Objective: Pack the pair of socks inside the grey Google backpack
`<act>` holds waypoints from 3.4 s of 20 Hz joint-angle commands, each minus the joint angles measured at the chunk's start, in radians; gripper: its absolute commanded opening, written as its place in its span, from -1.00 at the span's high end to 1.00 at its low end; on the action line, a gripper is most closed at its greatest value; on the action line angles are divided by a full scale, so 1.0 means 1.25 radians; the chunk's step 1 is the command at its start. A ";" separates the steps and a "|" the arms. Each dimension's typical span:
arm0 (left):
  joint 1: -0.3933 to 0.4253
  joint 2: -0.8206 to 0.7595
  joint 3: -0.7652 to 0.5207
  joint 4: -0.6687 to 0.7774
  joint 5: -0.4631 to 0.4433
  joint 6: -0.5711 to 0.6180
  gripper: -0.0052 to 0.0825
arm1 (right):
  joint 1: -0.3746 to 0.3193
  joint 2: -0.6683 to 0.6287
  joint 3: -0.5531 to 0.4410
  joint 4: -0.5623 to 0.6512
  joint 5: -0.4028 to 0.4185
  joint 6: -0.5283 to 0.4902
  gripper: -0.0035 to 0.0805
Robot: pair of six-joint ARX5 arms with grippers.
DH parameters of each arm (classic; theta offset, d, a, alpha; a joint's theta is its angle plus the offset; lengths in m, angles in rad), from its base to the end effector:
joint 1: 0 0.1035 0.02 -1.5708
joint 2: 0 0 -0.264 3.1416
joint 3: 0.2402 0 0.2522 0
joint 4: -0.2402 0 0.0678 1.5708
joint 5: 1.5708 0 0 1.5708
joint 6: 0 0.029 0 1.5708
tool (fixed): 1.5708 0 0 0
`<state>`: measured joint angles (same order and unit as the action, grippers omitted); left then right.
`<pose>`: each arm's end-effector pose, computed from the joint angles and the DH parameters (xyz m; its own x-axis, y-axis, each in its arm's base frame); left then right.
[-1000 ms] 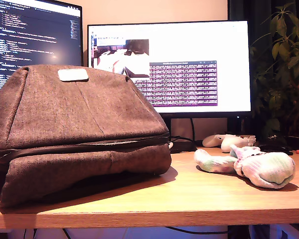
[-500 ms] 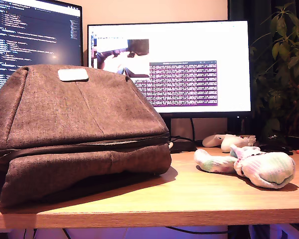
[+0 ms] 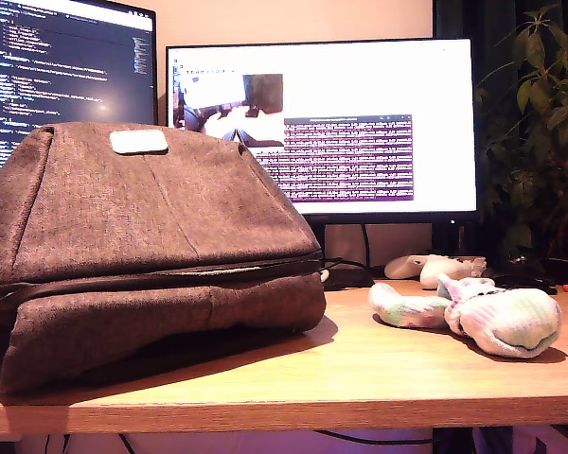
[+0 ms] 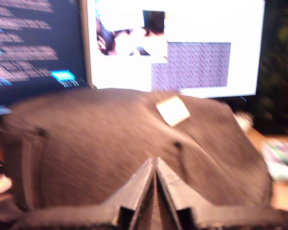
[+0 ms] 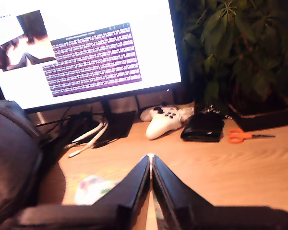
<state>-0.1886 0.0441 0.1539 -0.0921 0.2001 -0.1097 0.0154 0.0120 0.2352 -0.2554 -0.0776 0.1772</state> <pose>0.0867 -0.0224 0.2033 0.9253 -0.3790 0.0174 0.3786 0.9195 -0.1060 0.0782 0.0035 0.2163 0.9952 0.0929 -0.0321 -0.0857 0.9802 0.1786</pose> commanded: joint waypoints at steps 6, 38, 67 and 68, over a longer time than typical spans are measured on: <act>-0.030 0.146 0.180 -0.139 -0.005 0.073 0.92 | 0.018 0.129 0.137 -0.154 -0.083 -0.005 0.94; -0.138 0.558 0.419 -0.606 -0.063 0.611 0.48 | 0.097 0.392 0.243 -0.255 -0.224 -0.101 0.94; 0.179 0.749 0.248 -0.261 0.308 -0.419 -0.10 | 0.097 0.392 0.243 -0.261 -0.222 -0.122 0.94; 0.179 0.762 0.248 -0.245 0.313 -0.425 -0.10 | 0.097 0.392 0.243 -0.261 -0.222 -0.122 0.94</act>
<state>0.0338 0.9947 0.4709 -0.4221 0.5827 -0.6235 0.1329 0.4995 0.5400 -0.5877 -0.3561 0.0277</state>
